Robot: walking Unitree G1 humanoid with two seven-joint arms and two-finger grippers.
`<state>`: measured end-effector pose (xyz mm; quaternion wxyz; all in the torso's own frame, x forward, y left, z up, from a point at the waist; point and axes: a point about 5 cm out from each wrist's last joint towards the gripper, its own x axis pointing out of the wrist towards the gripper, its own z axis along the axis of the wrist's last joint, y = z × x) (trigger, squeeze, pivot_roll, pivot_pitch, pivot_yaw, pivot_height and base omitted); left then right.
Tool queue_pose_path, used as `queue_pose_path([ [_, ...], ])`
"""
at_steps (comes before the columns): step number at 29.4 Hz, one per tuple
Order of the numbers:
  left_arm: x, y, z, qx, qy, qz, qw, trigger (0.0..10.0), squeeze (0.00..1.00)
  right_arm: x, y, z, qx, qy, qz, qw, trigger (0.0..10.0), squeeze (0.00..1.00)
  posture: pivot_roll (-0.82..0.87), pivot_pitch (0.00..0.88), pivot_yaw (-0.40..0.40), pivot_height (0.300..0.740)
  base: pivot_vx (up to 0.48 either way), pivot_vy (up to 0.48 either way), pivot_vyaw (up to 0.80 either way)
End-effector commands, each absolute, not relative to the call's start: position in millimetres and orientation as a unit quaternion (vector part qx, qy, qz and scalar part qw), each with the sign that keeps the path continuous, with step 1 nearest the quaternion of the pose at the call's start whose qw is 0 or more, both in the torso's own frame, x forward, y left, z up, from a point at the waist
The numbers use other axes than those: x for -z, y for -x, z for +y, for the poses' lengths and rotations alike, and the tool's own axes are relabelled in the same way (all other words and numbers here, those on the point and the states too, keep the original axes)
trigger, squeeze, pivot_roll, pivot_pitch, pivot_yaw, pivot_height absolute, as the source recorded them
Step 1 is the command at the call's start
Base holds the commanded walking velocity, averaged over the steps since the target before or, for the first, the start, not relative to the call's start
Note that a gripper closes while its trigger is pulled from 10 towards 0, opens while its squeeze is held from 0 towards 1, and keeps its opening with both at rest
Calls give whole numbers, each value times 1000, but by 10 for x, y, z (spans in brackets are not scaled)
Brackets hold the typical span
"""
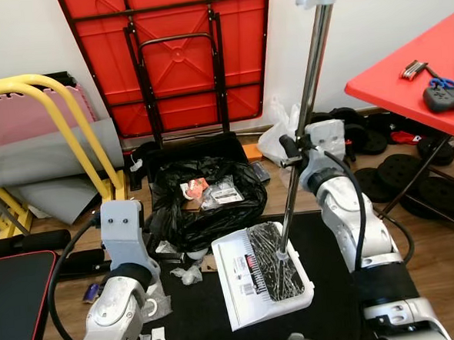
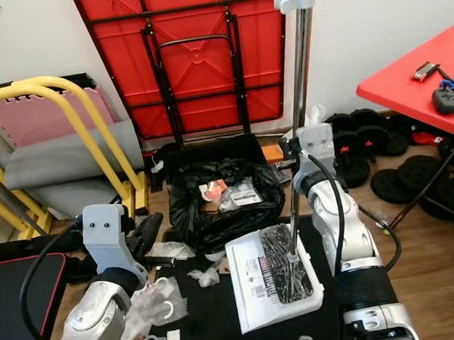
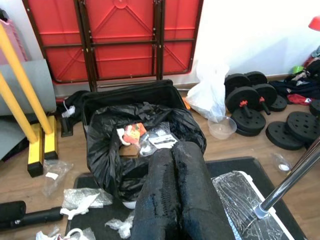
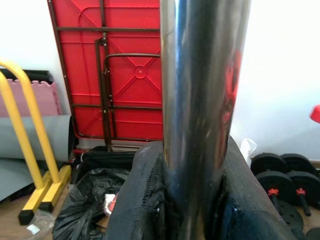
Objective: Sweep floor
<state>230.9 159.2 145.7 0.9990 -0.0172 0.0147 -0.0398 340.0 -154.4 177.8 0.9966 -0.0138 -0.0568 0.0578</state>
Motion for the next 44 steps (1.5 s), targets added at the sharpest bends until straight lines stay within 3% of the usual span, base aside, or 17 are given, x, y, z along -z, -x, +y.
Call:
queue_pose_path([
  [1, -1423, -2299, 1604, 41, 12, 24, 999, 10000, 0, -1984, -3428, -1536, -47, 14, -113, 992, 10000, 0, -71, 27, -14, 650, 0, 0, 0],
  [32, -1434, -2255, 1620, 45, 5, 28, 999, 10000, 0, -2004, -3502, -1571, -21, 22, -151, 988, 10000, 0, -52, 53, 2, 570, 0, 0, 0],
  [44, -1459, -2180, 1627, 50, 0, 34, 998, 10000, 0, -1980, -3742, -1513, -19, 9, -144, 989, 10000, 0, -15, 90, 13, 530, 0, 0, 0],
])
